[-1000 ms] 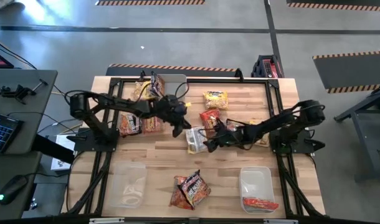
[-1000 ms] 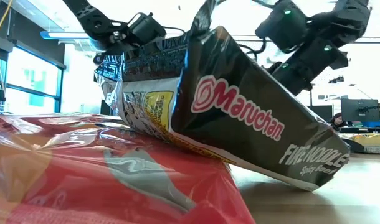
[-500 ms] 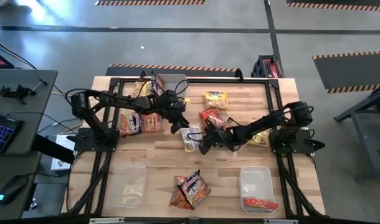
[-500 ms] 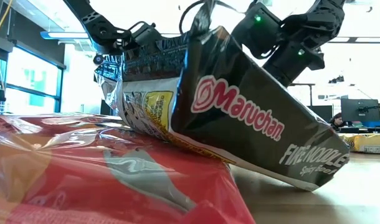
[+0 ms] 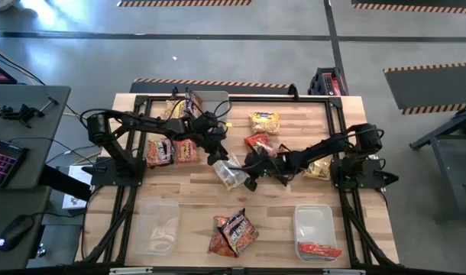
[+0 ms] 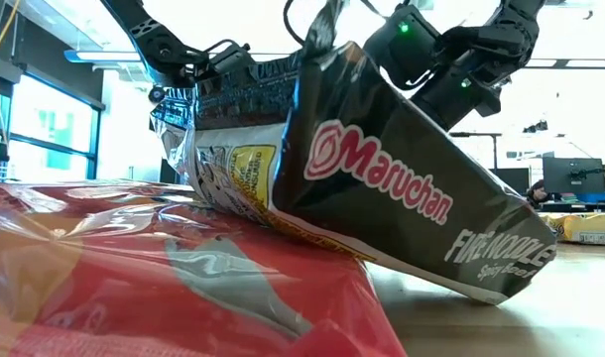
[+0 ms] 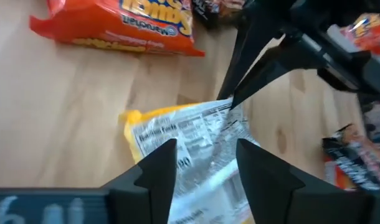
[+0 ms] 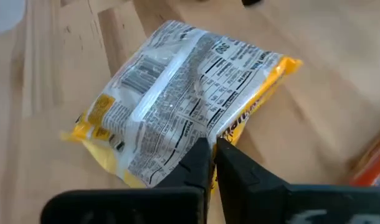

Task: Sort Maruchan noodles
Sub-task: Put the bottom left yellow noodle pack into the transparent bin

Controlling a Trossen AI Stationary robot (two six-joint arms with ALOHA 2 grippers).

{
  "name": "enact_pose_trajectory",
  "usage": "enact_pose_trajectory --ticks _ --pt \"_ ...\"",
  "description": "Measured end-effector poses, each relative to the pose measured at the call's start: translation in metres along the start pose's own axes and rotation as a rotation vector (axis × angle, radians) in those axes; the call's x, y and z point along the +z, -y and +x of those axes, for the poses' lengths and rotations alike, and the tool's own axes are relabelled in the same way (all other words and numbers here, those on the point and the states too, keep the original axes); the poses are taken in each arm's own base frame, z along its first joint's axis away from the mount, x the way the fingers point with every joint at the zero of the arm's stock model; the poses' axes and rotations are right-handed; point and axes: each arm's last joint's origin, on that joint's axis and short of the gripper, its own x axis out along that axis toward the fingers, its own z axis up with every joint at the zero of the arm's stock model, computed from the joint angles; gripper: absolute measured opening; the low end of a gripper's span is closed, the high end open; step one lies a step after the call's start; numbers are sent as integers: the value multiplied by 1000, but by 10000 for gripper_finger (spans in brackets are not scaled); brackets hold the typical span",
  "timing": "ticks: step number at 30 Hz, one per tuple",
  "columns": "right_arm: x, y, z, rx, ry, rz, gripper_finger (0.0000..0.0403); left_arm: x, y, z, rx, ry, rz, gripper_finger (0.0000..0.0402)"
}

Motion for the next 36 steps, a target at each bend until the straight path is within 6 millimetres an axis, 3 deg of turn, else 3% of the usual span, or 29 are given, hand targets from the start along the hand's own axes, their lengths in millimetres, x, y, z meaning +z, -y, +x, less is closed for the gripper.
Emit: enact_pose_trajectory --ticks 11,16,25,32,36 --pt "6 0 0 0 55 -470 0 10 5 0 14 26 317 194" --pt "11 -1 0 1 93 -636 0 17 8 -5 17 -55 360 202" --pt "43 -14 -1 -6 99 -887 0 22 13 -13 11 -171 356 216" --pt "58 -19 -3 -4 85 -998 0 19 14 -14 11 -218 339 219" --pt "57 -20 -4 25 27 -915 1 15 10 -9 19 -248 314 219"
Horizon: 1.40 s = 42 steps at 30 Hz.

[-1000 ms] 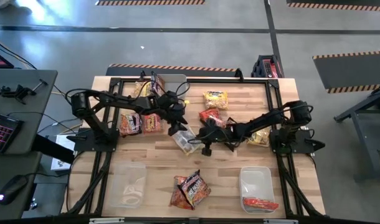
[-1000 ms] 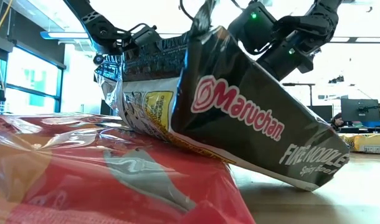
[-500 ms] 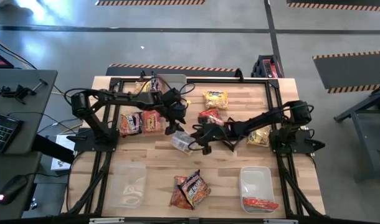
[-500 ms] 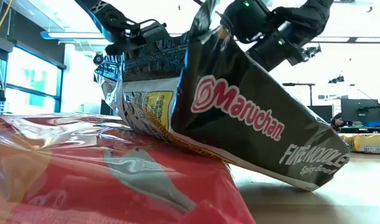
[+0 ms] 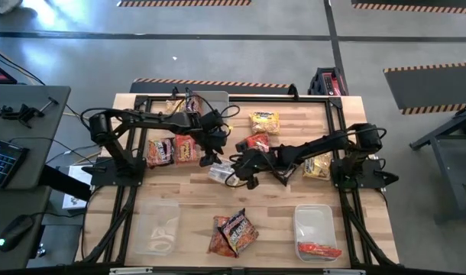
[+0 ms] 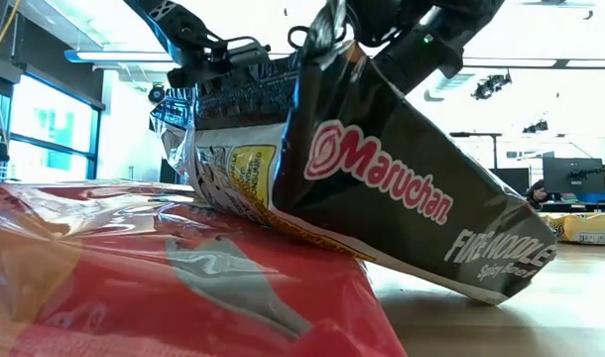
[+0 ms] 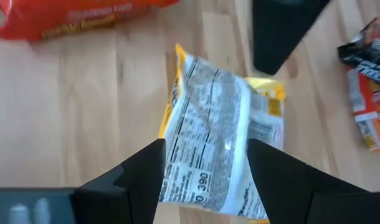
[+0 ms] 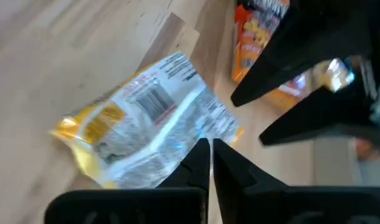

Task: Sort Maruchan noodles
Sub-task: Put the bottom left yellow noodle pack into the transparent bin

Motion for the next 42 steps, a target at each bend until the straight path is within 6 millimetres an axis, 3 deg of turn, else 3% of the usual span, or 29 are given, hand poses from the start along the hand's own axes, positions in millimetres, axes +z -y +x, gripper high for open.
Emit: enact_pose_trajectory --ticks 7,14,19,25,28,31,35,42 --pt "-7 -4 -4 56 -114 217 34 -6 -12 25 9 -38 -26 218" --pt "-9 -5 -5 65 -133 290 77 -11 -21 44 -13 -46 -24 205" --pt "-13 -5 -10 70 -163 341 73 -11 -20 45 -43 -43 -10 136" --pt "-34 -12 -15 75 -114 493 13 -11 -20 44 -47 -42 49 24" --pt "-46 -16 -17 42 -81 619 8 -11 -20 44 -43 -43 72 6" --pt "-56 -13 -18 -21 -83 817 33 -10 -19 41 -27 -45 90 5" --pt "-69 -9 -16 -48 -115 943 94 -5 -14 29 2 -12 120 1" --pt "-73 13 -12 145 27 1099 228 5 -1 16 11 37 166 0"
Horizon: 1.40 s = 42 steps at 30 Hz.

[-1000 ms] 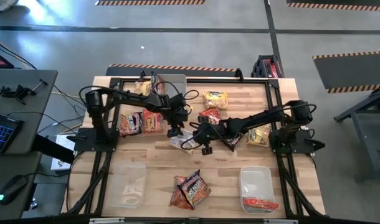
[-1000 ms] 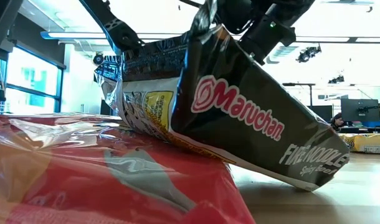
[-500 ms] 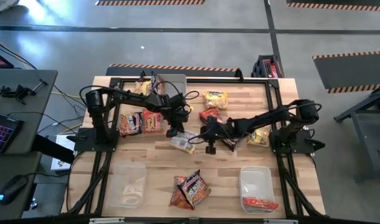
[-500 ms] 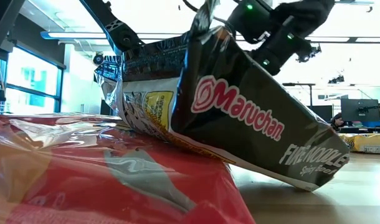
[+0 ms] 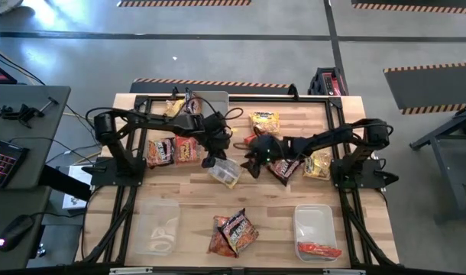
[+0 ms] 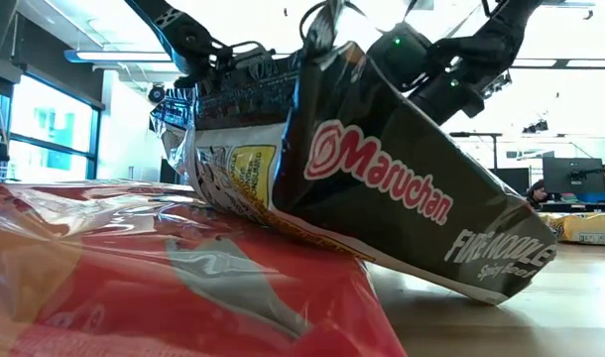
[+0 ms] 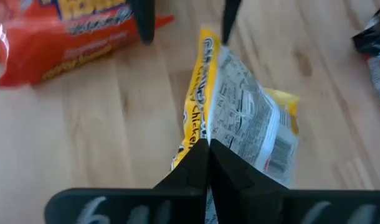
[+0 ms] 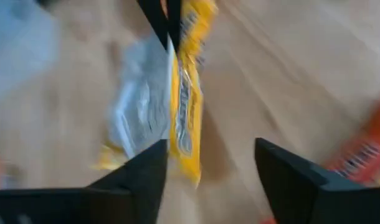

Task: Sort Maruchan noodles
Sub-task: Put the bottom left yellow noodle pack into the transparent bin

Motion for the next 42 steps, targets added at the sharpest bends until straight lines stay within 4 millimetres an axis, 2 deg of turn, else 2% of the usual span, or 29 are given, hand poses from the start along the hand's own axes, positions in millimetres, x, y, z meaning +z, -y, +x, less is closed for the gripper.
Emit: enact_pose_trajectory --ticks 4,9,14,21,26,32,42 --pt "9 5 -1 98 26 55 260 4 6 -1 26 -6 23 0" --pt "8 10 2 122 2 168 264 7 11 -4 27 6 37 0" --pt "-1 11 20 171 -11 262 264 9 12 -8 40 15 36 0" --pt "-4 0 35 281 81 253 264 8 11 -8 79 -4 30 0" --pt "-9 -9 36 244 97 249 261 8 11 -9 79 -1 6 0" --pt "-13 -16 37 187 125 269 219 12 12 -14 86 26 -2 0" --pt "-15 -17 38 126 169 241 103 15 15 -20 90 52 -20 0"
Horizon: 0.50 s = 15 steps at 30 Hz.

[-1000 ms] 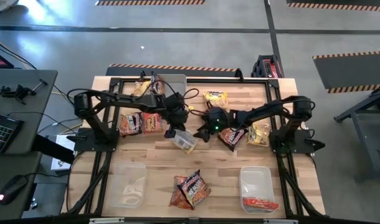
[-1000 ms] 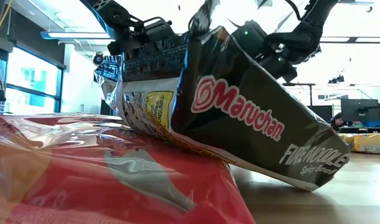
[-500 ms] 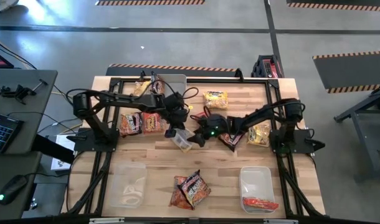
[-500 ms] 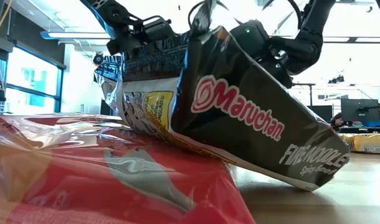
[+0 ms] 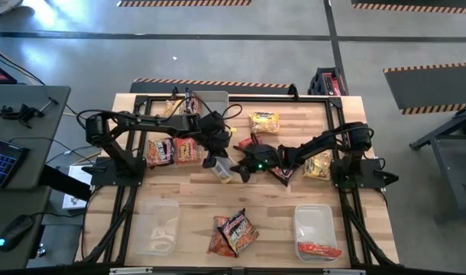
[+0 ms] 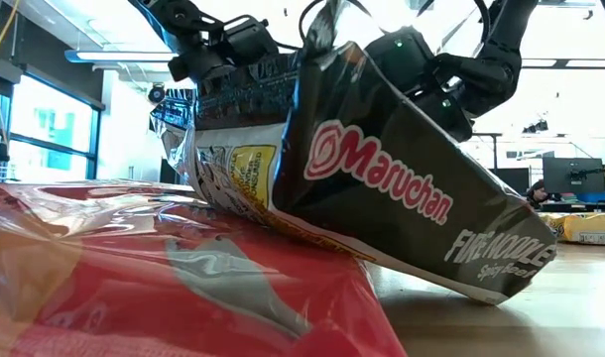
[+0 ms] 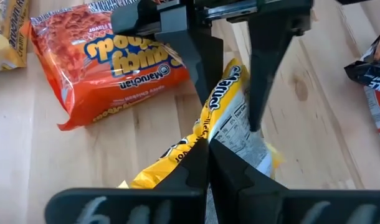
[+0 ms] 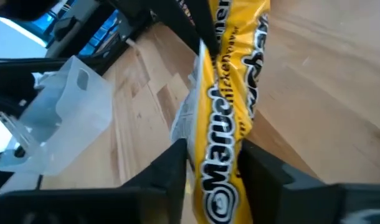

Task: Sort Maruchan noodles
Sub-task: Put the bottom left yellow noodle pack into the transparent bin

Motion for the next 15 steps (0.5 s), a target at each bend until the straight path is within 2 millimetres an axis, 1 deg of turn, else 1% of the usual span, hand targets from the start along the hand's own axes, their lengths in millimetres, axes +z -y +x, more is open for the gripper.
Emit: enact_pose_trajectory --ticks 3,6,10,15 --pt "0 1 0 -7 1 -37 70 0 0 0 -1 -1 -5 0" --pt "-1 1 0 -10 1 -77 49 0 0 0 1 2 -26 1" --pt "-1 1 0 -9 -1 -119 41 1 0 0 3 11 -20 13" --pt "3 4 -1 17 -15 -191 40 5 2 -1 -4 7 -13 46"
